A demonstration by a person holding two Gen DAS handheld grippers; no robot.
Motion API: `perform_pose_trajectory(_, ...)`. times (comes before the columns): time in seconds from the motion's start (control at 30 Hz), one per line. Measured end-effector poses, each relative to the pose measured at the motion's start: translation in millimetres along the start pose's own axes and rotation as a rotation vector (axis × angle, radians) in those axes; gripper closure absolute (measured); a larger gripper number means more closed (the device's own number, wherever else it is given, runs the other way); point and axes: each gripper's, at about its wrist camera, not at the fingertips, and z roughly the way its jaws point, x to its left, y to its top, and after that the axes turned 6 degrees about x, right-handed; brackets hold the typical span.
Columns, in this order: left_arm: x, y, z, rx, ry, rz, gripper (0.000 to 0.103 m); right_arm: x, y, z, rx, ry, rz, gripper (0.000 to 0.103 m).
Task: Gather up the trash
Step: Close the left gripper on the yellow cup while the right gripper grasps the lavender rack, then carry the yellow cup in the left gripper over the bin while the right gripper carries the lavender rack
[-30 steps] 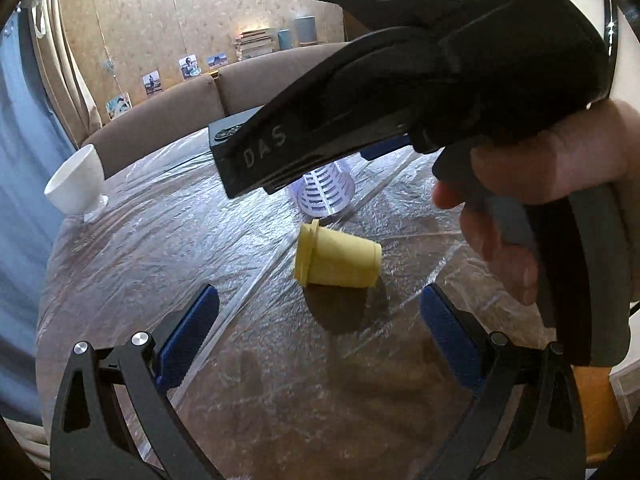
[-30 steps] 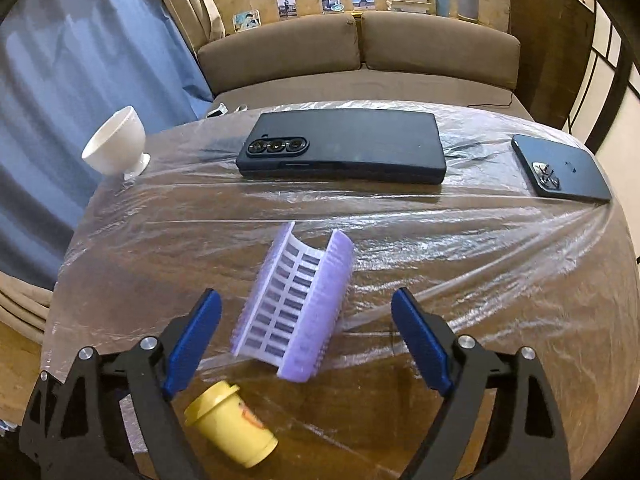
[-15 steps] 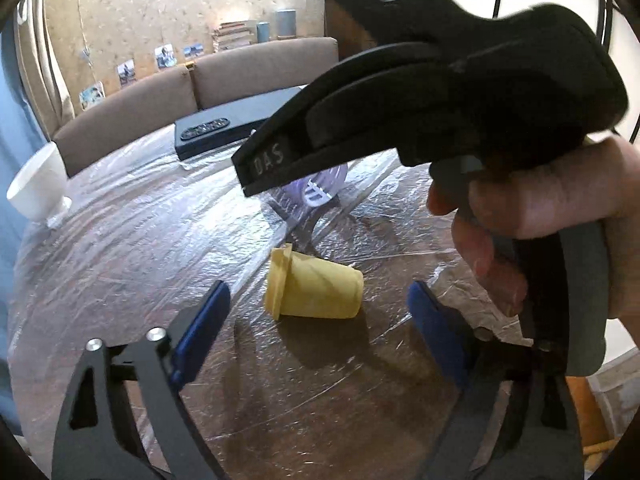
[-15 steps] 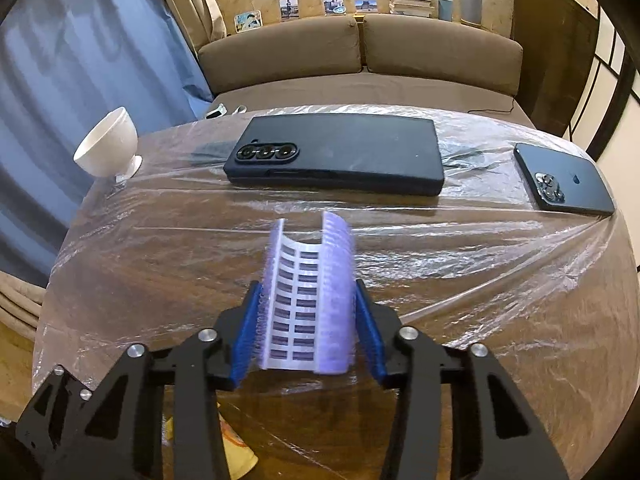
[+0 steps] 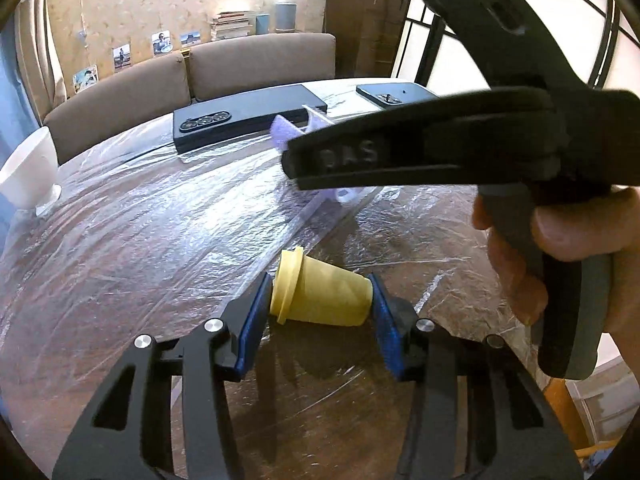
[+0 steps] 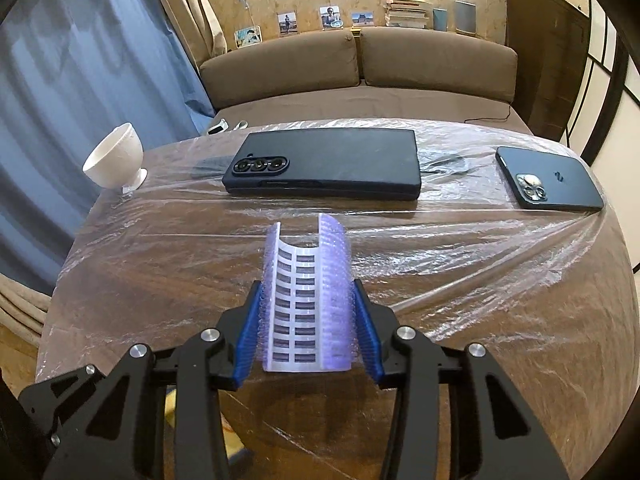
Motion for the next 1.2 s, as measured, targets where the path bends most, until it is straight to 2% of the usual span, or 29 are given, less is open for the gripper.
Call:
perform_pose_trajectory(0.4, 10.3, -9.8, -16.3, -0.023, 0.005, -0.043, 0.053, -10.9, -23.4, -21.9, -0.016, 0.014, 0.03, 0.06)
perform_pose_trajectory(0.8, 8.9, -19.8, -25.3, -0.024, 0.009, -0.058, 0.053, -10.5, -69.6, -52.0, -0.021, 0.06, 0.043, 0.06)
perform_pose_trajectory(1.2, 9.3, -47.3, -44.6, -0.017, 0.017, -0.083, 0.053, -7.8, -119.8, -76.6, -0.001, 0.096, 0.057, 0.061)
